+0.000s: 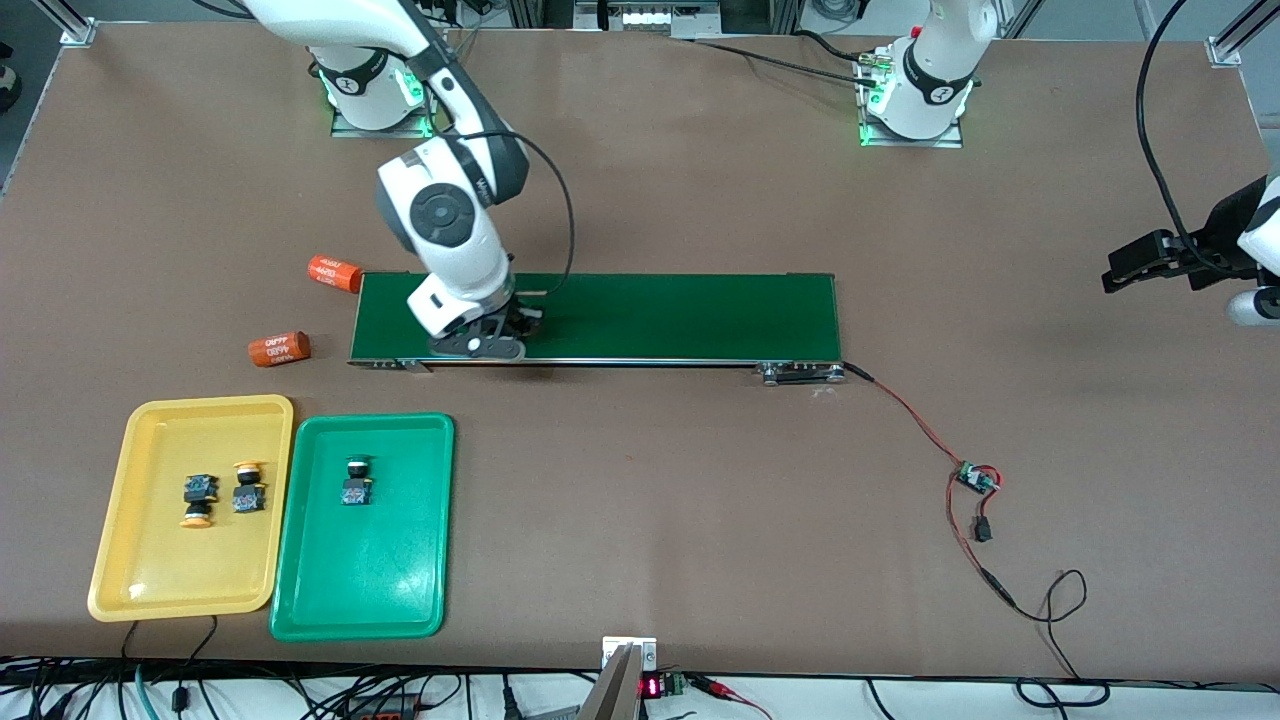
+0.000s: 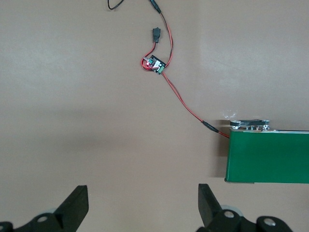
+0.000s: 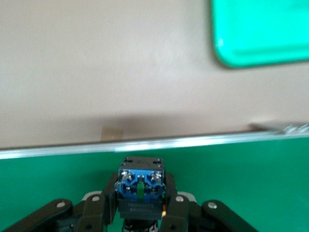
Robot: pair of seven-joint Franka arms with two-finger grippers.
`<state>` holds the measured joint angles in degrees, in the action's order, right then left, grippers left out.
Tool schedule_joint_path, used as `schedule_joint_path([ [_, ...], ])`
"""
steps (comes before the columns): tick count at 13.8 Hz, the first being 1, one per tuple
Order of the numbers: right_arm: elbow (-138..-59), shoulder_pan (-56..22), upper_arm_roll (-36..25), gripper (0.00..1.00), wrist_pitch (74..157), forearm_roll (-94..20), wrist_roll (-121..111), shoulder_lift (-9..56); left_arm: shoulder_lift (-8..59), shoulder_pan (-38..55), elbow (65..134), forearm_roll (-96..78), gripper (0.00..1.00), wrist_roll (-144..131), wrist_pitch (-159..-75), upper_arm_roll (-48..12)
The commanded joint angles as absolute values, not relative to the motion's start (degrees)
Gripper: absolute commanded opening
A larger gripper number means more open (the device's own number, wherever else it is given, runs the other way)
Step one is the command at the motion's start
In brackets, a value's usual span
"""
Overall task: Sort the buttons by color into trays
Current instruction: 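Carry the last button into the green tray and release it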
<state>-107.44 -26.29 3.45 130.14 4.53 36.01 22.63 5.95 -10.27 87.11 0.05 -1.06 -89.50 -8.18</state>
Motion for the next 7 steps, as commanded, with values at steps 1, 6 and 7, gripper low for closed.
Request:
schedule_joint_path([
  [1,-94.87,-21.2,4.04,0.12,122.35,4.4,27.72,25.9,5.27,-10.37,87.54,0.18,1.0,-0.26,-89.47,-8.26],
  [6,-83.42,-12.05,4.04,0.12,127.5,4.31,16.01,41.11,5.36,-10.28,87.45,0.26,1.0,-0.26,-89.47,-8.35],
  [7,-83.32,-10.91,4.04,0.12,131.01,4.31,14.08,42.79,5.36,-10.28,87.45,0.18,1.0,-0.26,-89.47,-8.44],
])
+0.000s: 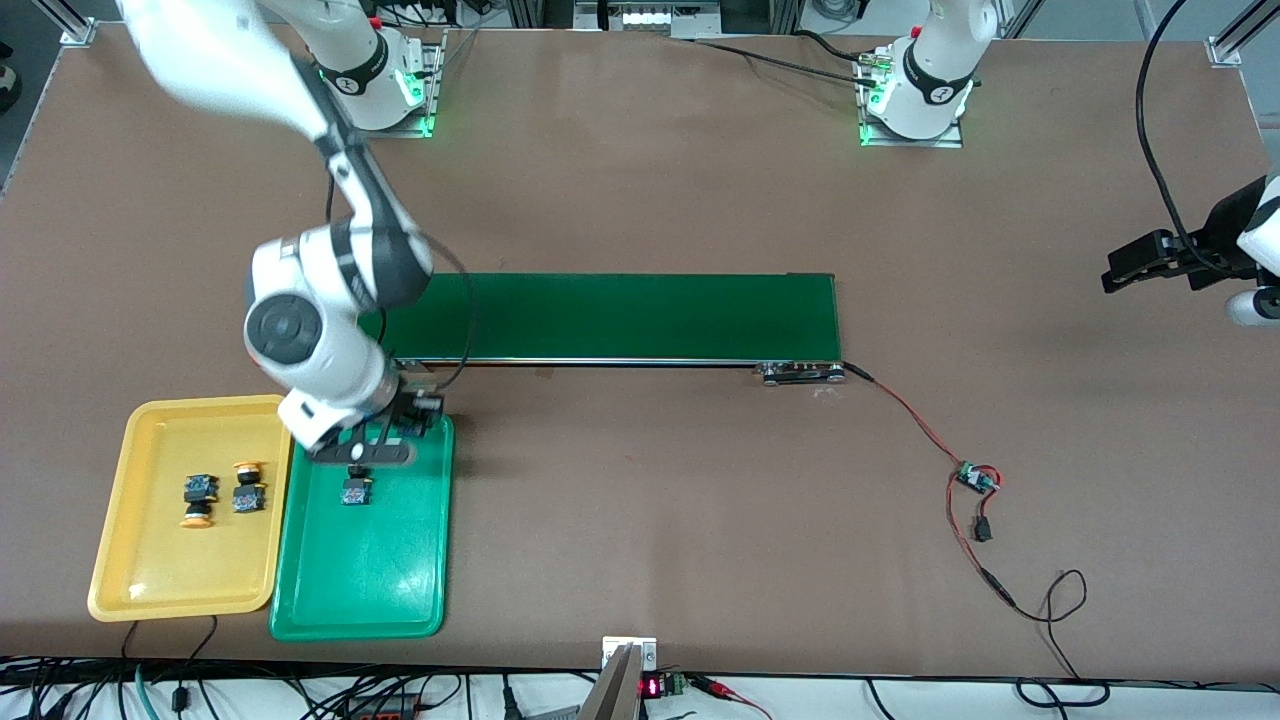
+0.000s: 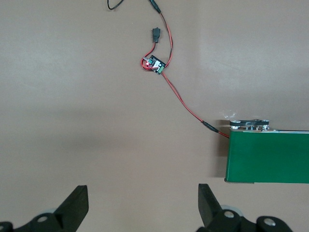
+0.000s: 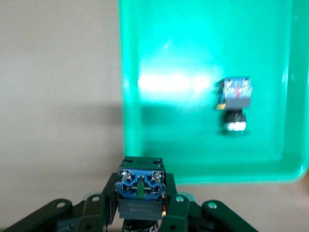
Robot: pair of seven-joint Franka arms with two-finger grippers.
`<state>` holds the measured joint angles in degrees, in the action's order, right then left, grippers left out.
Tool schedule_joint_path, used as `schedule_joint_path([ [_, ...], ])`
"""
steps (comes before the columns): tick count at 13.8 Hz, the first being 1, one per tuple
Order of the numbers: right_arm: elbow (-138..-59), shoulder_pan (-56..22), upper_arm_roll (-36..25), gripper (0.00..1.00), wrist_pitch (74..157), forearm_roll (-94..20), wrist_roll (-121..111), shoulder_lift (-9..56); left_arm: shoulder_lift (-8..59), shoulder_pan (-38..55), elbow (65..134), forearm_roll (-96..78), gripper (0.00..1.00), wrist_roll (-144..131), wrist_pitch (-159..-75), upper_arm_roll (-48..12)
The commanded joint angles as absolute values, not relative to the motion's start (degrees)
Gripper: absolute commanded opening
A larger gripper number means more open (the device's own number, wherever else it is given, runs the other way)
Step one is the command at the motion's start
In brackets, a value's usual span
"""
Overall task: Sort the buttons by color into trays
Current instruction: 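Carry the last button into the green tray and release it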
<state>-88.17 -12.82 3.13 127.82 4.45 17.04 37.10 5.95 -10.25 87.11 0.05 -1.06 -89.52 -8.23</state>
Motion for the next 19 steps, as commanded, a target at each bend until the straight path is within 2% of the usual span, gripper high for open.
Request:
schedule_joint_path([
  [1,-83.32,-9.85,4.04,0.12,133.39,4.31,12.76,44.02,5.36,-10.28,87.45,0.26,1.0,-0.26,-89.47,-8.44],
  [4,-83.32,-8.7,4.04,0.13,135.26,4.31,11.78,45.53,5.36,-10.28,87.45,0.26,1.0,-0.26,-89.56,-8.44],
  [5,-83.32,-8.35,4.04,0.17,135.18,4.31,11.69,45.44,5.36,-10.2,87.45,0.26,1.0,-0.26,-89.56,-8.44],
  [6,-83.32,-8.35,4.04,0.42,134.83,4.31,11.69,45.35,5.36,-10.2,87.45,0.26,1.0,-0.26,-89.47,-8.44],
  [7,-83.32,-8.26,4.04,0.84,134.82,4.22,11.78,45.35,5.36,-10.2,87.45,0.26,1.0,-0.26,-89.56,-8.44],
  [8,-83.32,-7.57,4.04,0.88,134.74,4.13,11.78,45.35,5.36,-10.2,87.45,0.26,1.0,-0.26,-89.47,-8.44],
  [9,-83.32,-7.12,4.04,1.0,134.74,4.04,11.78,45.09,5.36,-10.2,87.45,0.26,1.0,-0.26,-89.47,-8.44],
  [13,-83.23,-6.94,3.96,1.0,133.34,3.96,11.86,42.99,5.36,-10.2,87.54,0.26,1.0,-0.26,-89.47,-8.53],
  [19,-80.42,-4.4,4.04,1.0,110.6,4.04,8.62,30.09,5.19,-10.2,87.45,0.18,1.0,-0.26,-89.47,-8.53],
])
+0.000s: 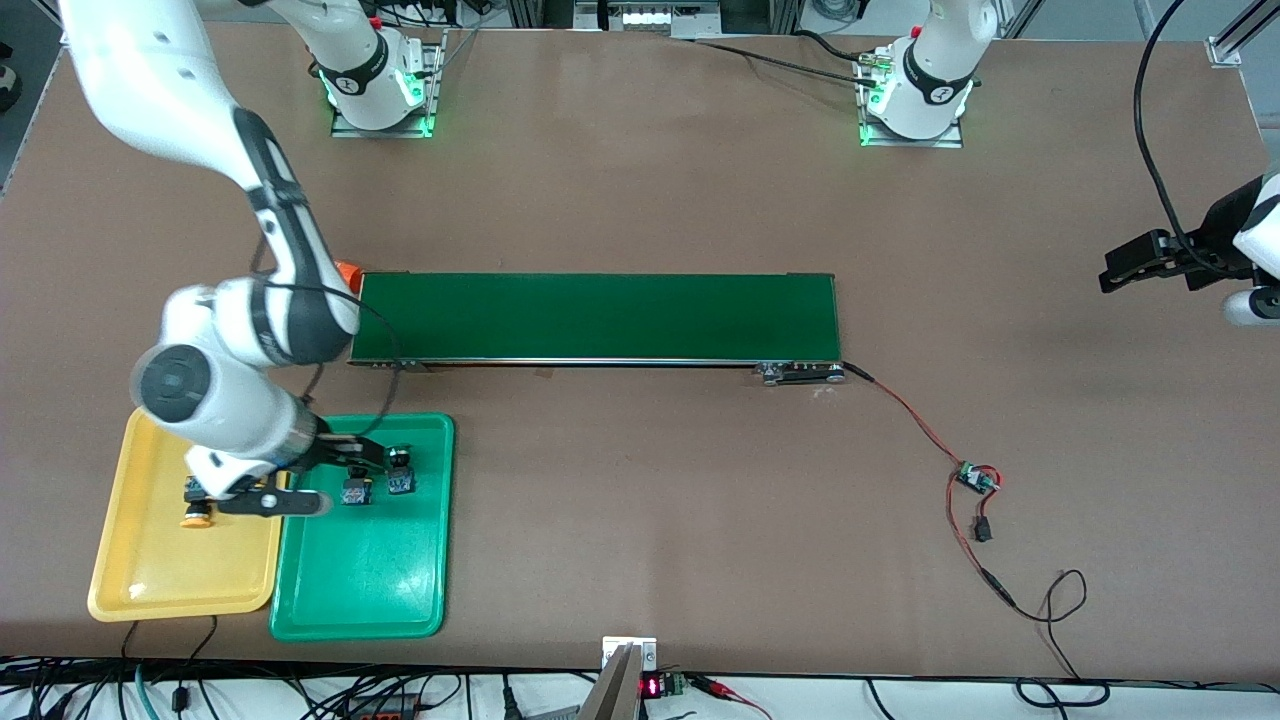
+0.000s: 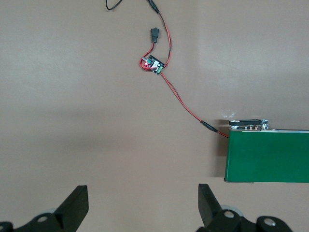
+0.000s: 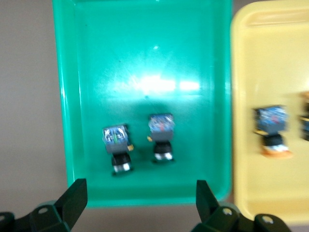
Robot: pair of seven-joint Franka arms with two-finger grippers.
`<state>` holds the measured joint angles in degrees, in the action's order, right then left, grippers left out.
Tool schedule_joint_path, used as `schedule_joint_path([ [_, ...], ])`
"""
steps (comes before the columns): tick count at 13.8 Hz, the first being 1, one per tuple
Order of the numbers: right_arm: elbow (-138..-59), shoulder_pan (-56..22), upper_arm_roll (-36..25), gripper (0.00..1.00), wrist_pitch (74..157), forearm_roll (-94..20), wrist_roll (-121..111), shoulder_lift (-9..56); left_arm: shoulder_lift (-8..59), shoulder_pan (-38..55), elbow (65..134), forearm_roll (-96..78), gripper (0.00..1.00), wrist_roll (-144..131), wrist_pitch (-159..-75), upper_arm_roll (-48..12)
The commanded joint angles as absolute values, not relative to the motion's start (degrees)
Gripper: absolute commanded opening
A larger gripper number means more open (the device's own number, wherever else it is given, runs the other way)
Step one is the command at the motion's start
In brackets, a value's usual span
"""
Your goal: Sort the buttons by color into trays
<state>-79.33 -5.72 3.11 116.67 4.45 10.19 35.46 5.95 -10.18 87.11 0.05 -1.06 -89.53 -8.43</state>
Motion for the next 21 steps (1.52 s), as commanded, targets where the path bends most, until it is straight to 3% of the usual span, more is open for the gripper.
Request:
schedule_joint_path([
  [1,-80.42,-3.96,4.04,1.0,106.48,3.96,8.35,27.36,5.1,-10.2,87.45,0.18,1.0,-0.26,-89.39,-8.61],
  [5,-82.17,-4.22,4.04,1.0,92.31,3.61,7.74,16.46,4.92,-10.37,87.36,0.09,1.0,-0.97,-89.3,-8.53],
  [10,-101.75,0.08,3.78,1.0,96.67,2.46,0.19,-0.86,4.75,-10.37,87.36,-0.35,1.0,-1.14,-89.03,-8.53],
  [21,-101.08,0.44,3.08,1.0,94.22,2.29,0.44,-0.88,4.83,-10.37,87.36,-0.35,1.0,-1.14,-89.21,-8.35],
])
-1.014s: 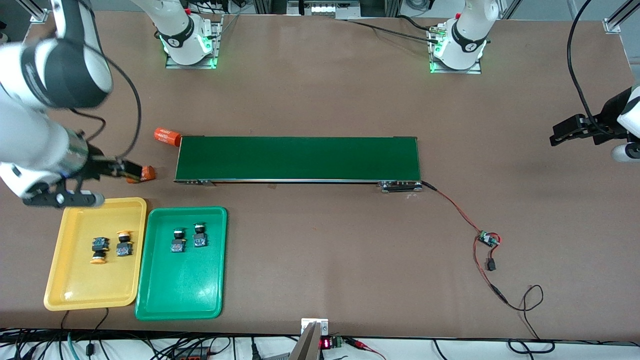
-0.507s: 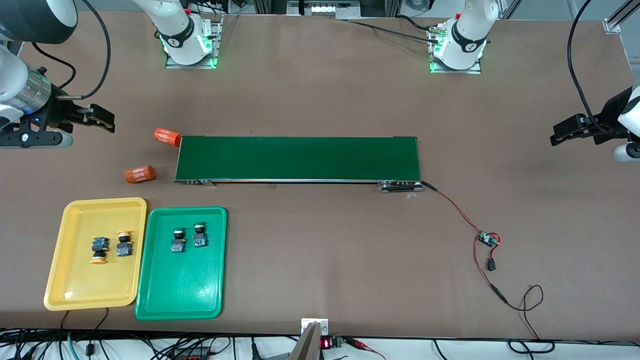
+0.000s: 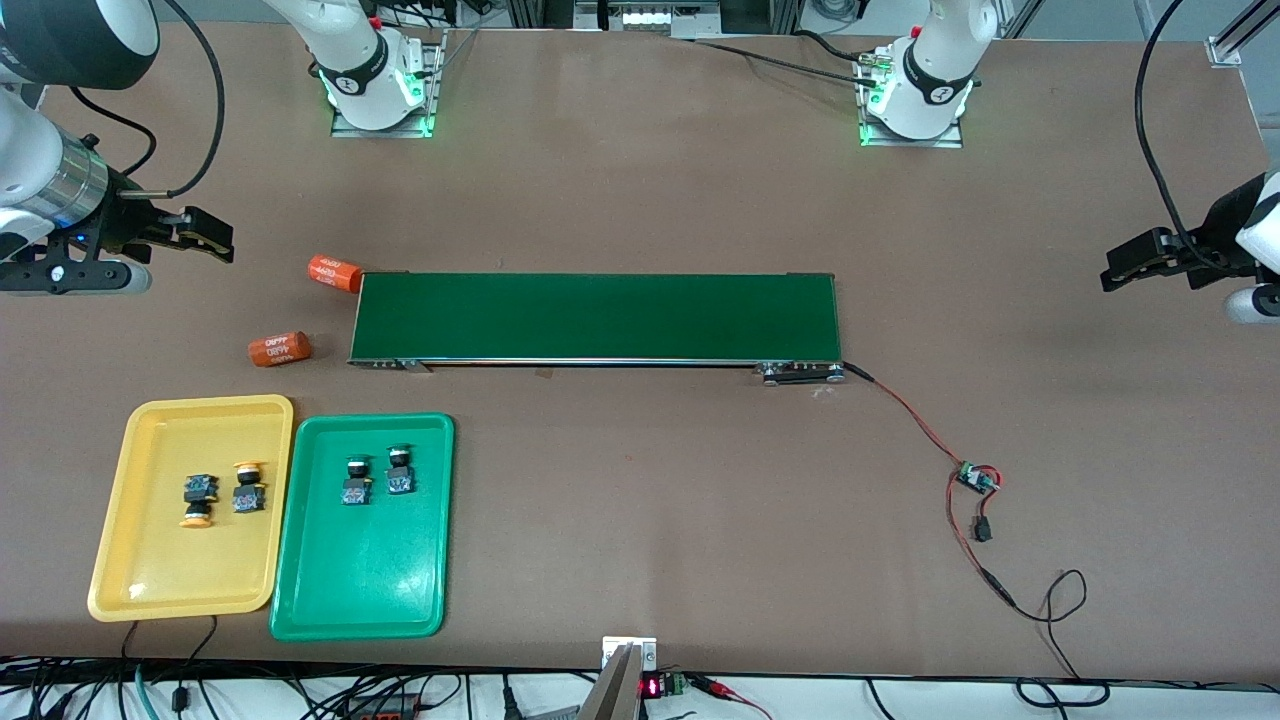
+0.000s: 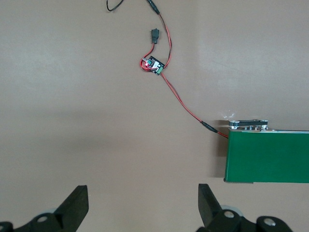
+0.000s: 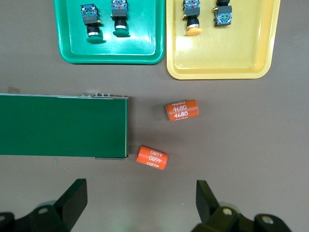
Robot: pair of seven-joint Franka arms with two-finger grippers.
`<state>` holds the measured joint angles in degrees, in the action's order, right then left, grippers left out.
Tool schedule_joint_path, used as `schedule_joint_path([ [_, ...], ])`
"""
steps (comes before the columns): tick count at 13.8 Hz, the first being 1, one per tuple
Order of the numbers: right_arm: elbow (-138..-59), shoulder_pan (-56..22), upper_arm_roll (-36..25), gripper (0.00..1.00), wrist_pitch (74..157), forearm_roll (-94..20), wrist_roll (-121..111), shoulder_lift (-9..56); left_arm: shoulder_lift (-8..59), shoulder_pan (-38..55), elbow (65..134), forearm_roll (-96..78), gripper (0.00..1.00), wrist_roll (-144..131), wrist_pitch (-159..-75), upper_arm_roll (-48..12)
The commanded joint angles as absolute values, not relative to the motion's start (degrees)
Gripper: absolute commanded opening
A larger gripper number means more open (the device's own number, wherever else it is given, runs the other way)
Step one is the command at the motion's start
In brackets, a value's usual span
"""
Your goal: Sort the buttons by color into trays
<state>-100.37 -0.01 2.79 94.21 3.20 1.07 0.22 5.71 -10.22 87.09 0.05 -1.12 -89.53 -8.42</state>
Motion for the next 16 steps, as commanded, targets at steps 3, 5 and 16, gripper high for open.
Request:
schedule_joint_path([
  [3,-100.81,0.44,2.9,1.0,92.73,2.29,0.35,-1.32,4.83,-10.37,87.28,-0.35,1.0,-1.14,-89.21,-8.35],
  [5,-100.81,0.53,2.9,1.0,92.64,2.29,0.35,-1.84,4.83,-10.37,87.28,-0.35,1.0,-1.14,-89.3,-8.35],
  [16,-99.14,0.7,2.29,1.0,93.52,-4.66,0.7,-0.88,4.83,-10.37,87.28,-0.35,1.0,-1.14,-89.38,-8.44],
])
